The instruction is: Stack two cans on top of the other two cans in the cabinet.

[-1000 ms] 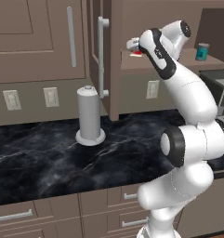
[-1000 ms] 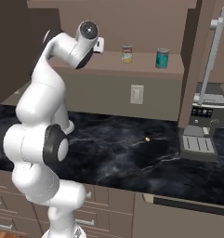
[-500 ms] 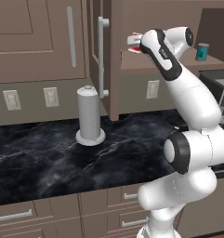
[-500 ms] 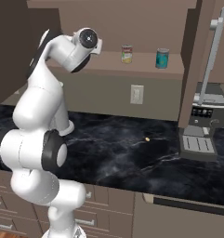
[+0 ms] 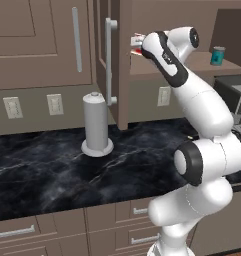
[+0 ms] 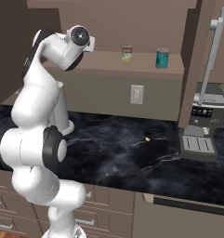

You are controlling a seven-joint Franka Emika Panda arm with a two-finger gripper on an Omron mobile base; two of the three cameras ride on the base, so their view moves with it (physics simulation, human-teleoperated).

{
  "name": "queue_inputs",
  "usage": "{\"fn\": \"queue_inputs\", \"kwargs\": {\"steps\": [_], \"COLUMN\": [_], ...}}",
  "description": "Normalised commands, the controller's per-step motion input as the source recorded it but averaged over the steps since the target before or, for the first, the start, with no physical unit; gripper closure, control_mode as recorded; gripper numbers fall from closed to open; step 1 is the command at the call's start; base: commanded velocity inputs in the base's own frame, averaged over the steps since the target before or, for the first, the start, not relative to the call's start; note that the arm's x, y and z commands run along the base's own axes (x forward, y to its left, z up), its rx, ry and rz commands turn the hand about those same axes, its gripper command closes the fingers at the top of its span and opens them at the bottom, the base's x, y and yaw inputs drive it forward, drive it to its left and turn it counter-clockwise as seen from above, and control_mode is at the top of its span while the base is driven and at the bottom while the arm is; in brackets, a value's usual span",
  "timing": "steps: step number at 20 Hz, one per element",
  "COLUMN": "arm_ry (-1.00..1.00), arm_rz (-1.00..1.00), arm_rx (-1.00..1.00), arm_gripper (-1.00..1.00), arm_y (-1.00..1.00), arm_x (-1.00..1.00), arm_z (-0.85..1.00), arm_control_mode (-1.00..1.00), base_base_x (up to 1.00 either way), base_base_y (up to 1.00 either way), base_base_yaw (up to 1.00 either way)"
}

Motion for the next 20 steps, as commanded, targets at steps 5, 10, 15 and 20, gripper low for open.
{"fn": "queue_inputs", "kwargs": {"steps": [5,10,15,20], "arm_ry": [-0.02,-0.03,0.00,0.00], "arm_rz": [0.00,0.00,0.00,0.00], "arm_rx": [-0.08,-0.11,-0.17,-0.11], "arm_gripper": [1.00,1.00,1.00,1.00], "arm_y": [0.28,0.21,0.07,0.02], "arm_x": [0.26,0.30,0.23,0.17], "arm_z": [0.00,0.00,0.02,0.00], "arm_control_mode": [-1.00,-1.00,-1.00,-1.00], "base_base_x": [0.00,0.00,0.00,0.00], "base_base_y": [0.00,0.00,0.00,0.00], "base_base_yaw": [0.00,0.00,0.00,0.00]}}
